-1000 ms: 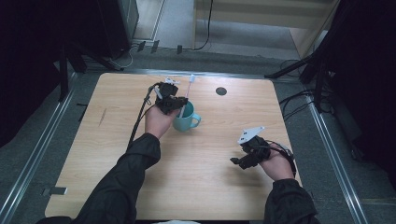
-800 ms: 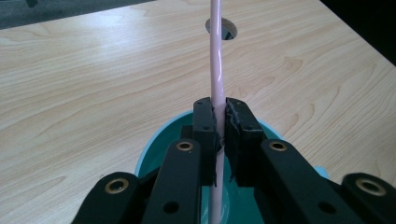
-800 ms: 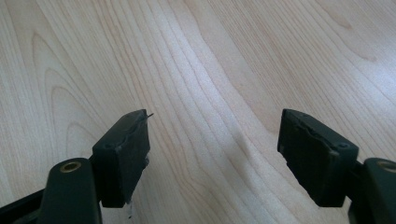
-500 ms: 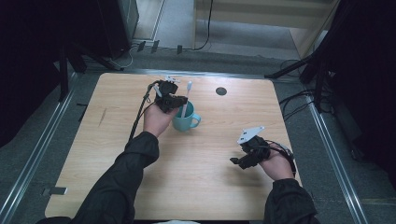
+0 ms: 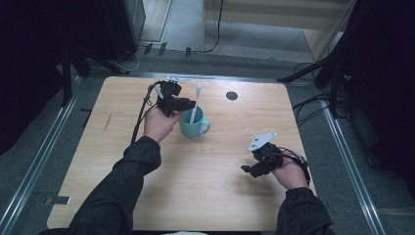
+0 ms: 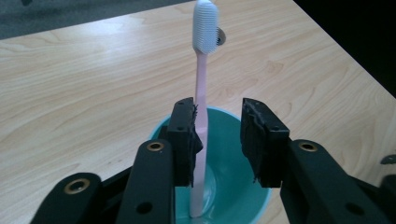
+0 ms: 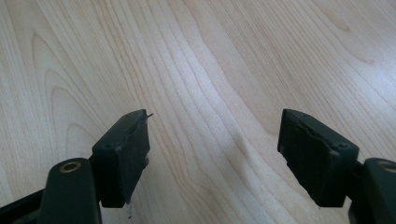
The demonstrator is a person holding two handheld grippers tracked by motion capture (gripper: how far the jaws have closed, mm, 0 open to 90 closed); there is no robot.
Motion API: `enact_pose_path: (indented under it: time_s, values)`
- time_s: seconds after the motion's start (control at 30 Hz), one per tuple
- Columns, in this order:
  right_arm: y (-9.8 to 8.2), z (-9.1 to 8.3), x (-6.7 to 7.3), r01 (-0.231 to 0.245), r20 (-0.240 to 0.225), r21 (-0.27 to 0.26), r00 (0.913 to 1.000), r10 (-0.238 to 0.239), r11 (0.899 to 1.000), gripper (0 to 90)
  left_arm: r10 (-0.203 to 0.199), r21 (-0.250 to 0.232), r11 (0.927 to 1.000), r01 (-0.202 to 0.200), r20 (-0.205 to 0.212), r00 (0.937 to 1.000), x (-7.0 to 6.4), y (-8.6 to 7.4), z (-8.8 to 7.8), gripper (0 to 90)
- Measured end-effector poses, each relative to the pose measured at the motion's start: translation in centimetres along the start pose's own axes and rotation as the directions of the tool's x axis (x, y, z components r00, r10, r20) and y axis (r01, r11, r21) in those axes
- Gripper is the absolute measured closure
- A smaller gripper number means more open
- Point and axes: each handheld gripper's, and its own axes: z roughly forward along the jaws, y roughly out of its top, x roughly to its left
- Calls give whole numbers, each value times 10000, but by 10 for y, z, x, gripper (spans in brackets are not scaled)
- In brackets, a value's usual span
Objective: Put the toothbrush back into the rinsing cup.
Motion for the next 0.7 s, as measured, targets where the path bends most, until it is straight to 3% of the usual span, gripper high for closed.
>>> enact_pose_path:
  time_s: [0.3,0.7]
  values:
    - [0,0,0,-44,-41,66,10000,45,10000,250,230,378,9990,-234,113,9997,1,-1,-13,538]
    - [0,2,1,45,-64,124,10000,-44,9999,250,376,653,9971,-388,186,9991,5,-11,-38,494]
